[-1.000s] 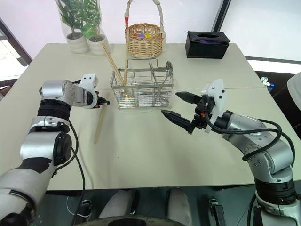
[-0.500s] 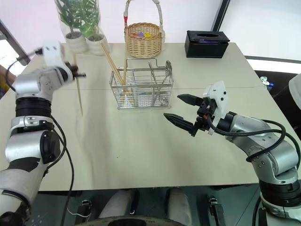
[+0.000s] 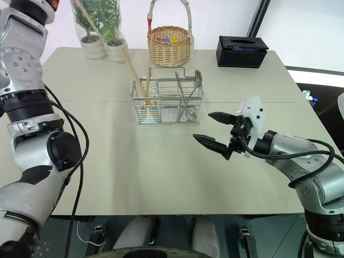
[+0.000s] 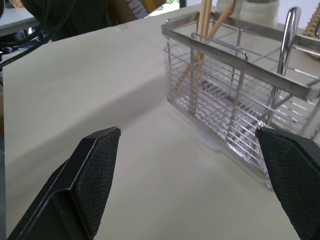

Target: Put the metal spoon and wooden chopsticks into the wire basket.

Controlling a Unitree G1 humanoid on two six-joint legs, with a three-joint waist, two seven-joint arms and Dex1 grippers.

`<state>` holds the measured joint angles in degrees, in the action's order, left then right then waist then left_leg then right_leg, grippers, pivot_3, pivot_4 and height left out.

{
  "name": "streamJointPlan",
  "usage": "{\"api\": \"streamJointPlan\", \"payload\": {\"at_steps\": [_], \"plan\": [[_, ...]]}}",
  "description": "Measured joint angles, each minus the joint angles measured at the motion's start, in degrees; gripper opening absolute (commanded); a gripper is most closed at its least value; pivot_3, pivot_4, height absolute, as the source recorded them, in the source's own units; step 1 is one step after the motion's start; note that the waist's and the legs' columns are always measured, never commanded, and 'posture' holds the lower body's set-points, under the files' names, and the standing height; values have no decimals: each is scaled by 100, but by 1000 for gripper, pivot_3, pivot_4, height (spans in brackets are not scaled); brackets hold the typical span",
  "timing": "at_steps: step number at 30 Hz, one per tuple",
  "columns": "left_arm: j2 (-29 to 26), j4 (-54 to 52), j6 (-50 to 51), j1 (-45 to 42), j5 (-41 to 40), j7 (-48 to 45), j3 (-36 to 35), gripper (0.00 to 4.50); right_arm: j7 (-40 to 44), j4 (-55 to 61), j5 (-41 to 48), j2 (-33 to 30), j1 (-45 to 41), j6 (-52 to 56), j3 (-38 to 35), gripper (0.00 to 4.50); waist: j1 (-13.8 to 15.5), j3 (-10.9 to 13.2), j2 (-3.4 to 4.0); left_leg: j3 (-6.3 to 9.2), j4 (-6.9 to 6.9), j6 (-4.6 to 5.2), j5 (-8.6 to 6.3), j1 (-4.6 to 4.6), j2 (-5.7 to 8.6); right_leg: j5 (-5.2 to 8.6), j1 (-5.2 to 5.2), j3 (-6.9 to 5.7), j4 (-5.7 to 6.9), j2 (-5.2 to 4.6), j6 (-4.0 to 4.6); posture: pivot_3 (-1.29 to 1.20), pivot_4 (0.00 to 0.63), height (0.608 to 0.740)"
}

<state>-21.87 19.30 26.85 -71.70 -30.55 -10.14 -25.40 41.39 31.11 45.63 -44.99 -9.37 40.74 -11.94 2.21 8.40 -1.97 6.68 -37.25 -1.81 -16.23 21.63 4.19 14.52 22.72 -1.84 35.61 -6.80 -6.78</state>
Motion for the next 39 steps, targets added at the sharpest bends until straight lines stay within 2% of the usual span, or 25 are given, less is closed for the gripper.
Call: {"api": "streamJointPlan", "payload": {"at_steps": [7, 13, 16, 22, 23, 29, 33, 34, 37, 39], "plan": [[646, -182, 139, 388, -64, -243, 583, 77, -135, 331, -195, 0, 505, -125, -177, 4500, -8, 1, 3, -3, -1, 1, 0, -14, 0, 0, -14, 2, -3, 1, -1, 0, 150, 663], [745, -159, 110, 822, 188, -573, 1136, 77, -287, 394, -205, 10, 664, -127, -392, 4500, -3, 2, 7, -3, 4, 2, 0, -13, -3, 0, -11, 2, -3, 4, 0, 0, 150, 663], [788, -178, 80, 1130, 309, -735, 1344, 1249, -342, 471, -199, 21, 699, -127, -435, 4500, 2, 2, 7, -3, 3, 6, -2, -12, -2, 0, -13, 2, -8, 3, 0, 0, 150, 663], [1098, -399, 64, 1796, 366, -832, 1507, 4313, -439, 483, -157, 80, 700, -122, -448, 4500, 5, 2, 7, -2, 3, 10, -5, -9, -2, 0, -15, 2, -15, 2, 1, 0, 150, 663], [1129, -443, 96, 1846, 361, -805, 1503, 4471, -446, 482, -155, 80, 694, -120, -449, 4500, 6, 2, 7, -1, 3, 10, -5, -9, -2, 0, -14, 2, -16, 2, 1, 0, 150, 663], [1016, -865, 138, 1959, 368, -693, 1465, 4471, -449, 450, -152, 79, 570, -118, -448, 4500, 0, 2, 8, -2, 3, 10, -5, -12, -3, 0, -15, 2, -16, 3, 1, 0, 150, 663], [556, -889, 245, 1924, 369, -779, 1316, 4471, -434, 337, -158, 79, 460, -119, -433, 4500, -1, 2, 12, -1, 4, 11, -5, -14, -4, 0, -15, 1, -14, 6, 2, 0, 150, 663], [204, -865, 398, 1919, 367, -990, 1356, 4471, -354, 269, -181, 66, 371, -129, -391, 4500, 6, 3, 11, 0, 1, 11, -5, -12, -3, 0, -16, 1, -11, 6, 2, 0, 150, 663], [-1600, -903, 665, 2107, 446, -2237, 1463, 4471, -12, -287, -394, -311, 160, -309, -473, 4500, -161, 8, 20, -12, 13, 14, -7, -12, -2, 0, -2, 7, -12, 6, 4, 0, 150, 663], [-2353, -1075, 638, 2389, 498, -2919, 1420, 4471, 145, -667, -517, -467, 95, -423, -612, 4500, -170, 3, 29, -11, 17, 22, -12, -15, -3, 1, -6, 6, -18, 3, 6, 0, 150, 663]]}}
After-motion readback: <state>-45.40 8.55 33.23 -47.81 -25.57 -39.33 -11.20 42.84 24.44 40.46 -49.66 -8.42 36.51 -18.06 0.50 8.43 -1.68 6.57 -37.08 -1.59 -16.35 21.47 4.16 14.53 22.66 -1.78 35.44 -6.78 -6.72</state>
